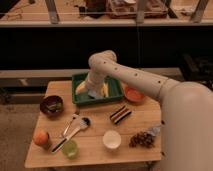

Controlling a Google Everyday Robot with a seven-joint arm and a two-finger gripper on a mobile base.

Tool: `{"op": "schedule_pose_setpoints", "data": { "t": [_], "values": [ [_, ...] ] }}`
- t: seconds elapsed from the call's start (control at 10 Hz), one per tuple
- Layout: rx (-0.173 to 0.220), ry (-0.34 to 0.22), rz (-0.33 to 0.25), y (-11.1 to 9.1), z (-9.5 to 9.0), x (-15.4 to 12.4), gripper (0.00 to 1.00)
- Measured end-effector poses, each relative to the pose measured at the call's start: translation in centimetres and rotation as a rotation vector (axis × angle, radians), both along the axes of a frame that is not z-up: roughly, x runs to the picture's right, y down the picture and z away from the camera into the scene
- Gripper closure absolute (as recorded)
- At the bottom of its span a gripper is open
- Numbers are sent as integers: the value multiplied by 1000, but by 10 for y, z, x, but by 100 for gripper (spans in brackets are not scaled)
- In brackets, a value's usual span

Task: Place fork in paper cup

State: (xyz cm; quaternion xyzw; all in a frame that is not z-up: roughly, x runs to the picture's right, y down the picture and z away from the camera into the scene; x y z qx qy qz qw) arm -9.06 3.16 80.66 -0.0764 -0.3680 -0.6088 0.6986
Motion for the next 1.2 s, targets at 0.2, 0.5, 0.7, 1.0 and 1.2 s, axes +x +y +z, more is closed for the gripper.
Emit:
{"op": "schedule_pose_setpoints", "data": {
  "t": [0.2,0.5,0.7,1.0,1.2],
  "values": [
    [-30,-148,75,23,3,-9,20],
    [-42,-215,66,54,18,-36,20],
    [-31,-234,66,61,26,-48,20],
    [3,-232,83,69,41,-66,20],
    [19,-220,89,67,46,-73,20]
  ]
}}
